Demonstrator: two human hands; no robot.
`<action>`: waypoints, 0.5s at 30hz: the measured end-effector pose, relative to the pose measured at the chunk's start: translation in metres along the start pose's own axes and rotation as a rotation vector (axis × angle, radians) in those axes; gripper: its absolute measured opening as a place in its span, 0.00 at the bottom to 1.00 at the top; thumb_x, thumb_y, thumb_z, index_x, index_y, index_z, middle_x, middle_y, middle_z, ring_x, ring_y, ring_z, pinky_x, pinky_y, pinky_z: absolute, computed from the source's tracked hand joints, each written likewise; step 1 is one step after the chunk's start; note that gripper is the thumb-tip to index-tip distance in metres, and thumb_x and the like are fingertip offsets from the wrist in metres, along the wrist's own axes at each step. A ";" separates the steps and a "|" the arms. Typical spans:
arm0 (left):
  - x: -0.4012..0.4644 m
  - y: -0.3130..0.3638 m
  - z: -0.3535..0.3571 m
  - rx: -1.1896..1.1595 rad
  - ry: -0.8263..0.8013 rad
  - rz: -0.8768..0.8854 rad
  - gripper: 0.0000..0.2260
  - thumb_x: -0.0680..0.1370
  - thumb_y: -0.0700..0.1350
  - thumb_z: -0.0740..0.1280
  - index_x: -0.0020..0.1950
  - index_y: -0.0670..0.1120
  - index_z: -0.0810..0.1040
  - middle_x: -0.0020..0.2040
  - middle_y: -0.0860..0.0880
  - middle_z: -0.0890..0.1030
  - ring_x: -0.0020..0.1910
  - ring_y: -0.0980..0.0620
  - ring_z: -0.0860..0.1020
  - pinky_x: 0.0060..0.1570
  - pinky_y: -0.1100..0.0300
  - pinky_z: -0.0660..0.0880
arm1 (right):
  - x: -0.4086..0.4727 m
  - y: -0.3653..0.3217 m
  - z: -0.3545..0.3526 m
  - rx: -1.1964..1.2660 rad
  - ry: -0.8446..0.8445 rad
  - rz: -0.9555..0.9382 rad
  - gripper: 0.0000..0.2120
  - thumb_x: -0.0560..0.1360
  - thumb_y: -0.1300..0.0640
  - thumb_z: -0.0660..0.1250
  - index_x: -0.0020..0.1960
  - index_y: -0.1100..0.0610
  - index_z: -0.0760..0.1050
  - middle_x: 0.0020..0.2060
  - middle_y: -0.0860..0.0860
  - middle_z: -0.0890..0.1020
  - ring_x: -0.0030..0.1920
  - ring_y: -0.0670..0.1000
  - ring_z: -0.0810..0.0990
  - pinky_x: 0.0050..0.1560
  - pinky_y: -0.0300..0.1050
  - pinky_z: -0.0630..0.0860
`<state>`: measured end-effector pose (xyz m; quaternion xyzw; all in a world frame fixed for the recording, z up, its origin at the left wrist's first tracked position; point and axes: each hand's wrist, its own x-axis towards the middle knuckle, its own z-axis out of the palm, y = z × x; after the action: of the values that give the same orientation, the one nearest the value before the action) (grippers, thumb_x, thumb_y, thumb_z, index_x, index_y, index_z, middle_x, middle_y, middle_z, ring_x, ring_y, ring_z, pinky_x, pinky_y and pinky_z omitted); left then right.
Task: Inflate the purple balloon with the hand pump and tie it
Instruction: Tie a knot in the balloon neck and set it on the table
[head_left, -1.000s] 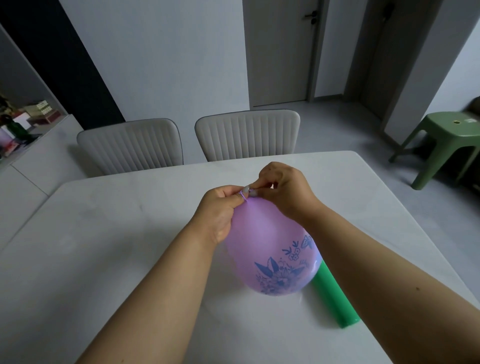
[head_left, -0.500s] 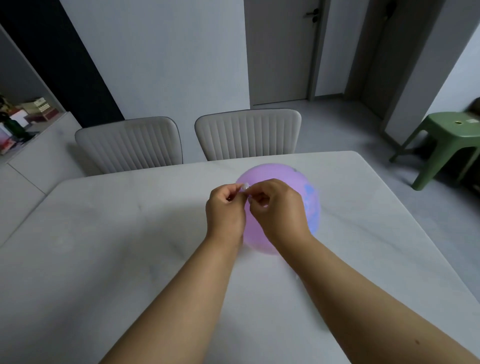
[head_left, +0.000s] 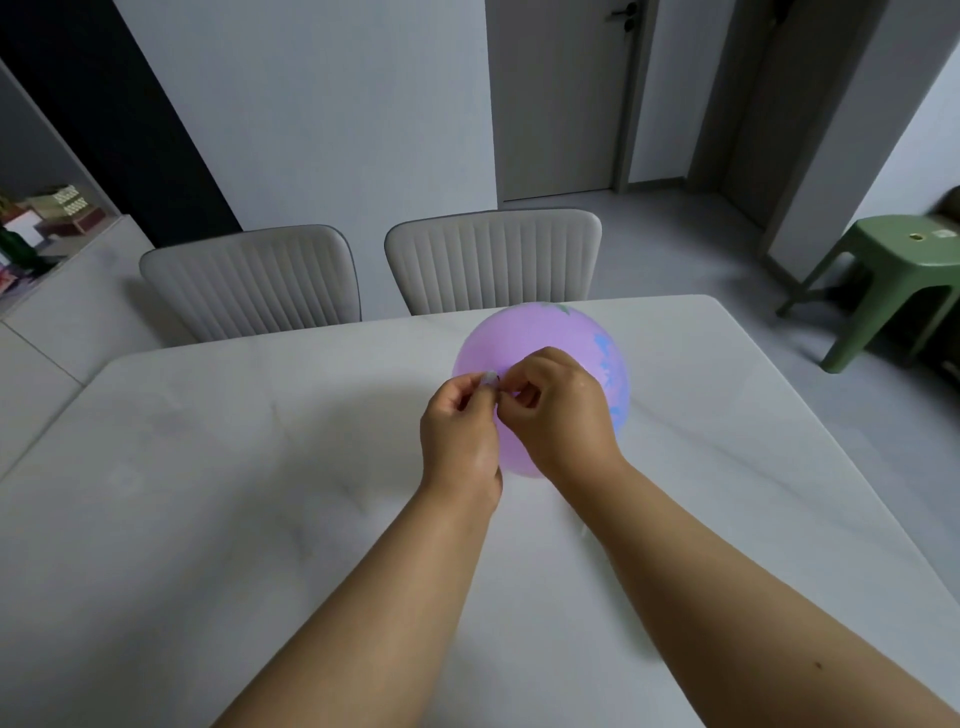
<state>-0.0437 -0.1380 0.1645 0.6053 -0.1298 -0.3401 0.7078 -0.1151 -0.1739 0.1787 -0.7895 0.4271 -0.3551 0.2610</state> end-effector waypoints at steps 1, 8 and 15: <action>-0.001 0.001 0.000 0.008 -0.008 0.005 0.07 0.78 0.38 0.65 0.42 0.46 0.80 0.43 0.47 0.82 0.44 0.48 0.79 0.51 0.55 0.78 | 0.002 0.001 0.000 -0.005 0.000 -0.003 0.03 0.69 0.62 0.68 0.38 0.61 0.81 0.37 0.52 0.79 0.36 0.47 0.74 0.33 0.33 0.66; -0.002 0.005 0.002 0.026 -0.129 0.034 0.12 0.76 0.35 0.63 0.37 0.47 0.81 0.42 0.46 0.83 0.46 0.46 0.79 0.56 0.49 0.76 | 0.008 0.002 -0.008 -0.001 0.016 0.057 0.05 0.68 0.58 0.69 0.36 0.59 0.77 0.38 0.46 0.73 0.36 0.49 0.74 0.32 0.33 0.66; 0.007 0.014 -0.005 0.129 -0.321 0.062 0.05 0.69 0.43 0.65 0.41 0.46 0.81 0.56 0.38 0.78 0.51 0.47 0.77 0.57 0.52 0.74 | 0.016 0.007 -0.018 0.026 -0.035 0.058 0.03 0.68 0.60 0.69 0.37 0.59 0.78 0.40 0.47 0.73 0.36 0.47 0.71 0.33 0.27 0.65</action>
<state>-0.0316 -0.1382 0.1754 0.5830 -0.2815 -0.4014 0.6479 -0.1263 -0.1928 0.1904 -0.7795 0.4405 -0.3389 0.2891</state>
